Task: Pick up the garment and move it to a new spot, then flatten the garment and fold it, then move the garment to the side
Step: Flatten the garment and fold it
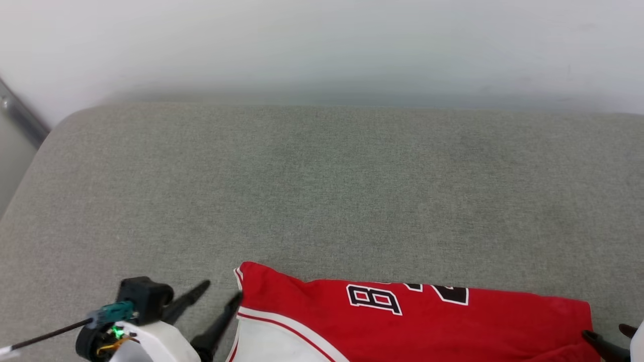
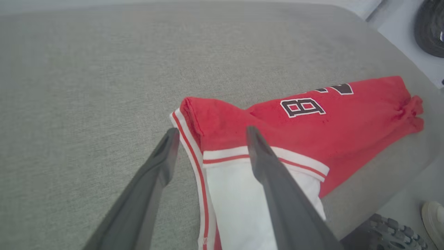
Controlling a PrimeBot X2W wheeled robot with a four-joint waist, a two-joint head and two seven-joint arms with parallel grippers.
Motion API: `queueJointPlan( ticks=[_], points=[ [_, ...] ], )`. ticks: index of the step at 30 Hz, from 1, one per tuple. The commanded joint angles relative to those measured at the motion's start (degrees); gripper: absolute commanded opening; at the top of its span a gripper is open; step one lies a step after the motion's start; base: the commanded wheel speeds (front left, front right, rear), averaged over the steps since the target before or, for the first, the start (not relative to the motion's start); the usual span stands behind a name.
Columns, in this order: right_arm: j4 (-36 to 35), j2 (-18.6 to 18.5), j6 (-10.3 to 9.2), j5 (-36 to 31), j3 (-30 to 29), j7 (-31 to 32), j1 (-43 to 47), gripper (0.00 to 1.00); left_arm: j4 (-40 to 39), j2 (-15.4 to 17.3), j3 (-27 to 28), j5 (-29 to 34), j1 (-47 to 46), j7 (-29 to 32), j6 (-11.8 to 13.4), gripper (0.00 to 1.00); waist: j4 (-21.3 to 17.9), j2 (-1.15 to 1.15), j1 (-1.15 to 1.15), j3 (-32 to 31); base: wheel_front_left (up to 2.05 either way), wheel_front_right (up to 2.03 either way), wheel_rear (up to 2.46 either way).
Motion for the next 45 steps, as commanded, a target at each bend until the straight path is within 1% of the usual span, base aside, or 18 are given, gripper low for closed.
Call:
queueJointPlan(
  ticks=[1, 3, 6, 7, 10, 11, 13, 16, 18, 20, 24, 29, 35, 36, 38, 41, 42, 45],
  points=[
    [-1.3, 1.8, -0.02, -0.6, -1.4, 0.6, 0.6, 1.0, 0.0, -0.9, 1.3, 1.2, 0.6, -3.6, 0.8, 1.0, -0.3, 0.0, 0.0, -0.3, 0.0, 0.0, 0.0],
    [-2.4, 4.2, -0.02, -1.2, -3.3, 0.9, 0.5, 1.0, 0.5, -1.7, 2.6, 3.8, 0.7, -8.9, 1.6, 1.0, -0.4, 0.0, 0.0, -0.4, 0.0, 0.0, 0.0],
    [-2.4, 7.0, -0.02, -3.4, -6.0, -0.2, 0.6, 1.0, 2.0, -4.8, 4.5, 4.5, 1.6, -17.2, 2.4, 1.0, -0.3, 0.0, 0.0, -0.2, 0.0, 0.0, 0.0],
    [-2.4, 7.0, -0.02, -3.4, -6.0, -0.2, 0.6, 1.0, 2.0, -4.8, 4.5, 4.5, 1.6, -17.2, 2.4, 1.0, -0.3, 0.0, 0.0, -0.2, 0.0, 0.0, 0.0],
    [-0.9, 10.9, -0.02, -5.5, -8.5, -1.4, 0.8, 1.0, 4.2, -6.6, 6.3, 7.4, 1.4, -23.9, 3.7, 1.0, -0.1, 0.0, 0.0, 0.1, 0.0, 0.0, 0.0],
    [-0.4, 12.3, -0.02, -5.8, -9.3, -1.7, 0.8, 1.0, 4.6, -7.3, 6.6, 8.9, 1.2, -25.0, 4.0, 1.0, 0.0, 0.0, 0.0, 0.4, 0.0, 0.0, 0.0],
    [1.2, 14.9, -0.02, -6.4, -10.9, -2.5, 0.2, 1.0, 5.3, -7.5, 7.0, 14.1, 0.2, -26.2, 5.2, 1.0, 0.2, 0.0, 0.0, 1.0, 0.0, 0.0, 0.0],
    [3.7, 17.6, -0.02, -7.6, -12.2, -3.5, -0.9, 1.0, 3.6, -10.8, 9.9, 19.6, -0.8, -26.5, 6.9, 1.0, 0.4, 0.0, 0.0, 2.2, 0.0, 0.0, 0.0],
    [6.1, 18.7, -0.02, -8.5, -12.9, -4.6, -1.3, 1.0, 2.3, -13.1, 12.4, 22.7, -0.6, -26.5, 7.1, 1.0, 0.6, 0.0, 0.0, 2.9, 0.0, 0.0, 0.0],
    [8.5, 19.9, -0.02, -9.0, -13.4, -6.0, -2.4, 1.0, 1.1, -15.7, 15.1, 24.9, 0.0, -26.4, 6.3, 1.0, 0.7, 0.0, 0.0, 3.5, 0.0, 0.0, 0.0],
    [13.5, 21.8, -0.02, -8.7, -13.6, -8.3, -3.6, 1.0, 0.6, -19.1, 18.9, 28.2, 1.0, -26.5, 3.5, 1.0, 0.9, 0.0, 0.0, 4.7, 0.0, 0.0, 0.0],
    [19.4, 23.3, -0.02, -7.7, -11.8, -10.1, -4.2, 1.0, 1.2, -22.1, 22.1, 31.0, 1.3, -26.5, -0.4, 1.0, 1.4, 0.0, 0.0, 5.8, 0.0, 0.0, 0.0],
    [24.4, 24.4, 0.12, -5.6, -7.2, -11.2, -4.0, 1.0, 2.5, -25.0, 24.4, 33.5, 1.6, -26.5, -4.1, 1.0, 1.7, 0.0, 0.0, 6.1, 0.0, 0.0, 0.0],
    [24.9, 24.5, 0.19, -5.2, -6.4, -11.2, -3.8, 0.62, 2.7, -25.4, 24.7, 33.8, 1.6, -26.5, -4.5, 1.0, 1.7, 0.0, 0.0, 6.0, 0.0, 0.0, 0.0],
    [25.0, 23.8, 0.33, -5.1, -5.1, -12.6, -3.7, 0.0, 3.0, -26.1, 25.3, 34.4, 1.8, -26.5, -5.4, 1.0, 1.7, 0.0, 0.0, 5.8, 0.0, 0.0, 0.0],
    [24.5, 22.2, 0.27, -5.2, -4.8, -15.6, -4.0, 0.0, 3.4, -27.0, 26.2, 35.2, 2.1, -26.5, -6.4, 1.0, 1.4, 0.0, 0.0, 5.3, 0.0, 0.0, 0.0],
    [23.7, 20.0, 0.04, -5.0, -5.4, -17.2, -3.8, 0.0, 3.6, -27.7, 27.0, 35.8, 2.1, -26.5, -6.9, 1.0, 1.0, 0.0, 0.0, 4.8, 0.0, 0.0, 0.0],
    [22.8, 17.3, -0.08, -5.4, -8.0, -18.8, -4.1, 0.0, 3.9, -28.3, 27.7, 36.1, 2.1, -26.5, -7.5, 1.0, 0.7, 0.0, 0.0, 4.5, 0.0, 0.0, 0.0]
  ],
)
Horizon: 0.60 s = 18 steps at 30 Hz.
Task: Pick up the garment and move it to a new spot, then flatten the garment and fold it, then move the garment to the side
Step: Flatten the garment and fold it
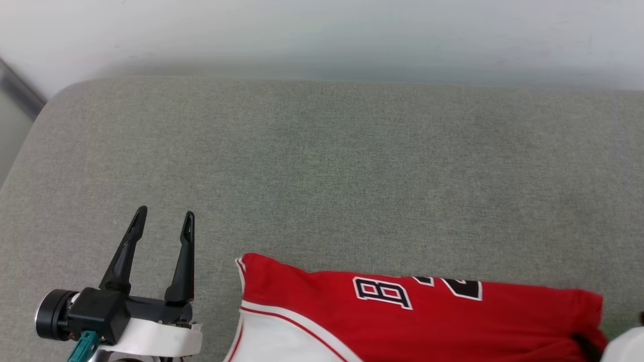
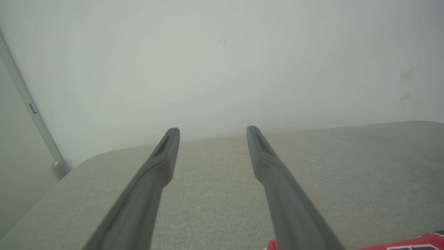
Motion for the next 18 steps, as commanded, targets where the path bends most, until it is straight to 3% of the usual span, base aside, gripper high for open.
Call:
queueJointPlan(
  ticks=[1, 10, 18],
  points=[
    [0.8, -2.1, -0.16, -0.9, -1.6, -0.7, 0.2, 0.0, 0.2, -0.3, 0.4, 0.3, 0.4, -0.1, -0.3, 1.0, -0.2, 0.0, 0.0, -0.1, 0.0, 0.0, 0.0],
    [2.8, -7.4, -0.12, -2.4, -9.8, -2.1, -1.2, 0.0, 0.6, -1.4, 0.7, 0.9, 0.5, -0.1, -1.1, 1.0, -0.6, 0.0, 0.0, -0.5, 0.0, 0.0, 0.0],
    [-4.3, -6.2, -0.1, -1.2, -4.8, 1.0, 0.9, 0.0, 0.4, -2.1, 2.1, 0.4, 0.9, -0.1, -1.3, 1.0, -0.9, 0.0, 0.0, -2.2, 0.0, 0.0, 0.0]
  ],
)
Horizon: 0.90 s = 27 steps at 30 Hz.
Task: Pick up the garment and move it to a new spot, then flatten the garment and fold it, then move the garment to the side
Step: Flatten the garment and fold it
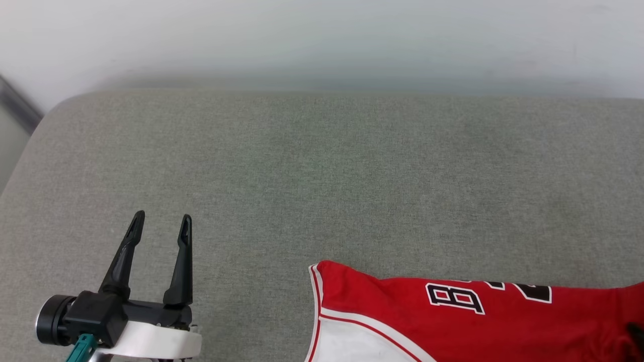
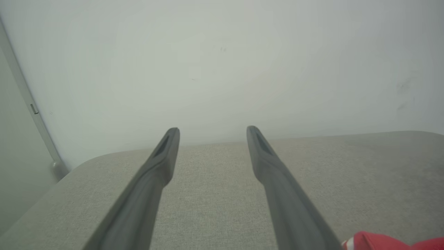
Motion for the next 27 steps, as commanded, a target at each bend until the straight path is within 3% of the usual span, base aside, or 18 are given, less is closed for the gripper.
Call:
queueJointPlan(
  ticks=[1, 14, 20, 27],
  points=[
    [-1.8, 0.6, -0.02, 0.3, 1.4, 0.8, 1.0, 0.0, -0.2, -0.3, 0.2, 0.1, 0.4, -0.1, -0.1, 1.0, -0.1, 0.0, 0.0, -0.5, 0.0, 0.0, 0.0],
    [-16.4, 8.7, -0.02, 4.3, 17.7, 7.6, 3.0, 0.0, 0.5, -1.6, -0.5, -0.5, 1.3, -0.1, -0.1, 1.0, 0.9, 0.0, 0.0, -2.4, 0.0, 0.0, 0.0],
    [-17.5, 11.5, -0.02, 6.0, 24.2, 8.4, 1.5, 0.0, 0.4, -1.3, -1.0, -0.4, 0.8, -0.1, -0.1, 1.0, 2.0, 0.0, 0.0, -2.6, 0.0, 0.0, 0.0],
    [-14.1, 13.4, -0.02, 7.6, 30.6, 6.9, -1.4, 0.0, 0.3, -1.1, -1.4, -0.4, 0.8, -0.1, -0.1, 1.0, 3.9, 0.0, 0.0, -2.6, 0.0, 0.0, 0.0]
  ],
)
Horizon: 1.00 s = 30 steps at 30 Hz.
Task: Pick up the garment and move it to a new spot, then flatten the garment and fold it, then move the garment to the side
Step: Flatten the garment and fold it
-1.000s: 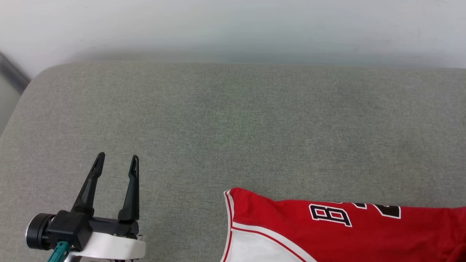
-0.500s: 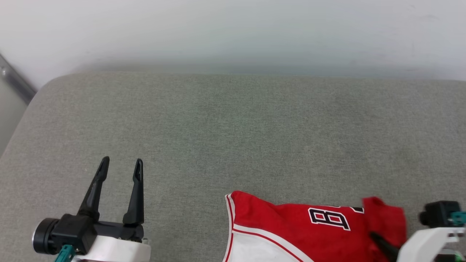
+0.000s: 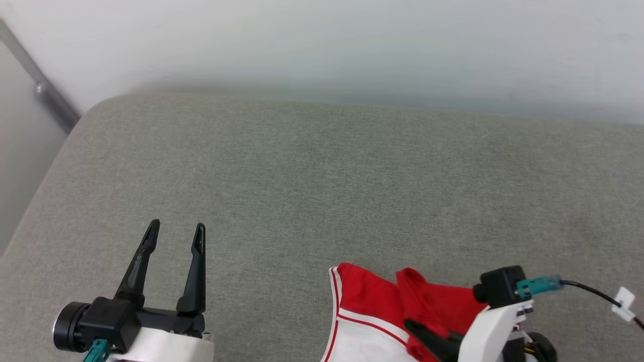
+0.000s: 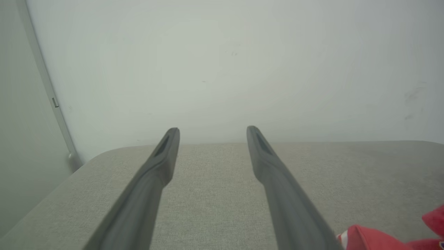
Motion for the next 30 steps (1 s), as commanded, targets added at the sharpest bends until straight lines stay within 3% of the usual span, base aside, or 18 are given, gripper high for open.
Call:
queueJointPlan(
  ticks=[1, 8, 10, 17, 24, 26, 30],
  points=[
    [0.6, 0.3, -0.02, 1.0, 0.5, -0.6, -0.7, 0.0, -0.1, 0.3, -0.1, 0.0, -0.3, -0.1, -0.1, 1.0, 0.3, 0.0, 0.0, 0.0, 0.0, 0.0, 0.0],
    [8.4, 0.3, -0.02, 3.4, 5.0, -5.3, -4.5, 0.0, -0.4, 0.0, -0.4, -0.1, -0.8, -0.1, -0.1, 1.0, 2.1, 0.0, 0.0, 0.2, 0.0, 0.0, 0.0],
    [10.5, 0.3, -0.02, 3.3, 5.9, -6.7, -5.6, 1.0, -0.5, -0.1, -0.5, -0.2, -0.7, -0.1, -0.1, 1.0, 2.4, 0.0, 0.0, 0.3, 0.0, 0.0, 0.0],
    [11.9, 0.2, -0.02, 7.5, 11.3, -8.5, -8.0, 1.0, -0.5, -0.5, 0.4, -0.1, -0.2, -0.1, -0.1, 1.0, 2.8, 0.0, 0.0, 0.0, 0.0, 0.0, 0.0],
    [10.3, 0.2, -0.01, 2.9, 7.7, -11.0, -11.7, 1.0, -0.3, -0.7, 0.4, 0.1, 0.4, -0.1, -0.1, 1.0, 1.7, 0.0, 0.0, -1.1, 0.0, 0.0, 0.0],
    [9.4, -1.4, -0.02, -0.6, 5.8, -13.0, -13.3, 1.0, -0.4, -0.9, 0.1, 0.0, 0.5, -0.1, -0.1, 1.0, 1.3, 0.0, 0.0, -1.3, 0.0, 0.0, 0.0],
    [8.2, -8.5, -0.02, -9.1, 3.5, -19.8, -16.4, 1.0, -0.3, -1.0, 0.1, -0.2, 0.9, -0.1, -0.1, 1.0, 0.1, 0.0, 0.0, -1.5, 0.0, 0.0, 0.0]
  ],
)
